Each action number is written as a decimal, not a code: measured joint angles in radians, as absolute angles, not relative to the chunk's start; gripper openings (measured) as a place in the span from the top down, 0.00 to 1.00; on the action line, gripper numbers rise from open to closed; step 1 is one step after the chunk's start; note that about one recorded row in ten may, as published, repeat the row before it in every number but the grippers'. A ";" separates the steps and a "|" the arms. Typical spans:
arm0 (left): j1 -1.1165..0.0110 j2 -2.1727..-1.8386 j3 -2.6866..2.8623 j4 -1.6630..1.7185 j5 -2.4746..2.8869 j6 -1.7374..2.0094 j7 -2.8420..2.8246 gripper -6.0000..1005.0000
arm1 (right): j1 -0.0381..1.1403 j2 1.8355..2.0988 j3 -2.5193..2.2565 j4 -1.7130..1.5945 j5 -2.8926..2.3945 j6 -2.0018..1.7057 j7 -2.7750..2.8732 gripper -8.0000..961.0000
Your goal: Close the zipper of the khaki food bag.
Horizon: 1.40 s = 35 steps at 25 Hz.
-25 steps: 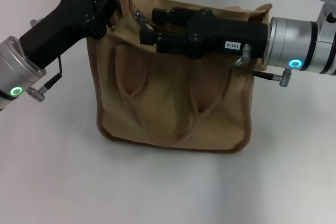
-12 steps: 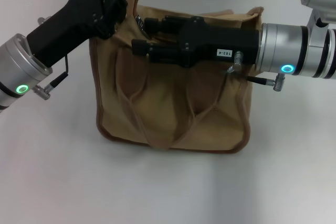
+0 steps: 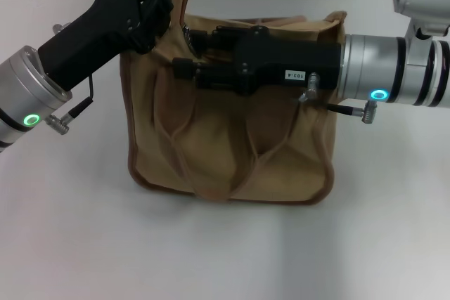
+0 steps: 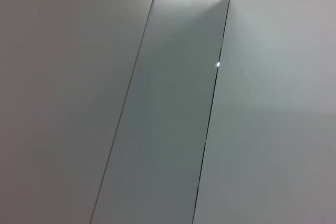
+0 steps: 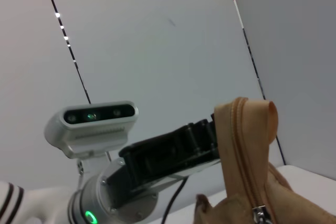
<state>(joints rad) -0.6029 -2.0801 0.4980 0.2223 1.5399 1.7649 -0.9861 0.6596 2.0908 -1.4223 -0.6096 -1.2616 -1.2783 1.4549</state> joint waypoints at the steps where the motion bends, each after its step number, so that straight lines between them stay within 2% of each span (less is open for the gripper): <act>1: -0.603 -2.080 0.498 0.222 1.540 1.765 -0.986 0.96 | 0.661 2.091 -1.425 -0.610 -1.262 -1.271 1.454 0.32; 7: -0.602 -2.080 0.497 0.222 1.537 1.764 -0.983 0.96 | 0.663 2.091 -1.426 -0.614 -1.262 -1.262 1.443 0.36; 12: -0.597 -2.080 0.494 0.222 1.536 1.764 -0.981 0.96 | 0.660 2.092 -1.425 -0.614 -1.262 -1.260 1.421 0.53; 23: -0.595 -2.080 0.489 0.223 1.534 1.762 -0.980 0.96 | 0.652 2.092 -1.417 -0.609 -1.239 -1.269 1.417 0.59; 35: -0.597 -2.080 0.489 0.222 1.534 1.759 -0.977 0.96 | 0.650 2.091 -1.418 -0.608 -1.218 -1.270 1.414 0.76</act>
<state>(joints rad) -0.5968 -2.0797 0.4894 0.2224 1.5343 1.7586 -0.9774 0.6497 2.0910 -1.4178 -0.6080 -1.2178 -1.2695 1.4139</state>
